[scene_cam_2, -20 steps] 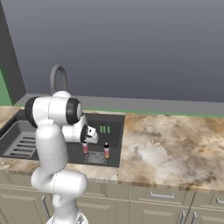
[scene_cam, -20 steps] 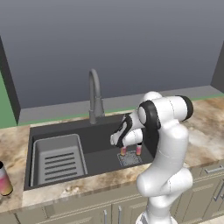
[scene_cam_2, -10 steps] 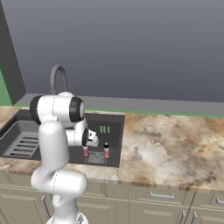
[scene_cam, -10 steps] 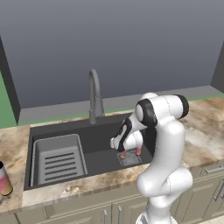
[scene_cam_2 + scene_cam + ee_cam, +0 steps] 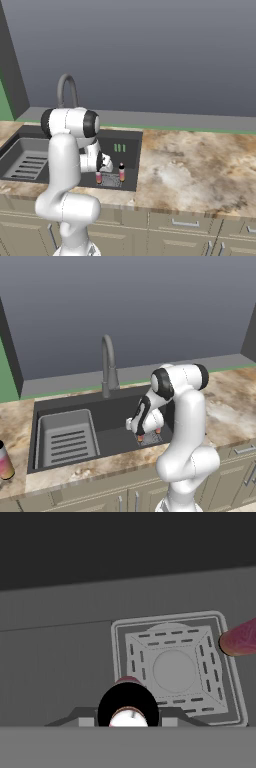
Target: Place the large bottle from the dining counter next to the other large bottle outside the sink, and place the small bottle from the dining counter next to the other small bottle inside the sink.
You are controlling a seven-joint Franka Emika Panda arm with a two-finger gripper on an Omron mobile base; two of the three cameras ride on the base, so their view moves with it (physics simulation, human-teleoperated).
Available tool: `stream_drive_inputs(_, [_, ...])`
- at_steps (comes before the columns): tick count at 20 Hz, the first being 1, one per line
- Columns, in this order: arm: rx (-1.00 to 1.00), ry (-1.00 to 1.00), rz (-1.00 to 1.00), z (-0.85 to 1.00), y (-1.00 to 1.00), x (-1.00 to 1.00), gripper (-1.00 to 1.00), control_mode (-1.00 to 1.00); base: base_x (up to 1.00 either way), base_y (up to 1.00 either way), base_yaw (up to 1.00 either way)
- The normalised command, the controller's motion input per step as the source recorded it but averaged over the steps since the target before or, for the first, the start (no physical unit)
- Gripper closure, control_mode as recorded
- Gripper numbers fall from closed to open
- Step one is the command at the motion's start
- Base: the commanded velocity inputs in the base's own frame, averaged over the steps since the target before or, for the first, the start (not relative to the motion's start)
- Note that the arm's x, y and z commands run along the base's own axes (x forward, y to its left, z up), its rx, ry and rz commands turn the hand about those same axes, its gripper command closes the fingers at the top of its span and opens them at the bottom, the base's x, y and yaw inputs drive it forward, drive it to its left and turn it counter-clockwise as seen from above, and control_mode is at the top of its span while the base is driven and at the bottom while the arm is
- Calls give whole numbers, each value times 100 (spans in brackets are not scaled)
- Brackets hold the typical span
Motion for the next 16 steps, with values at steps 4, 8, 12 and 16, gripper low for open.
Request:
stream_drive_inputs(4, [0,0,0,-31,0,0,100,-100,0,0,0])
stream_drive_inputs(8, [0,0,0,-8,0,0,100,-100,0,0,0])
stream_drive_inputs(12, [0,0,0,-5,0,0,100,-100,0,0,0])
stream_drive_inputs(16, [0,0,0,0,0,0,100,-100,0,0,0])
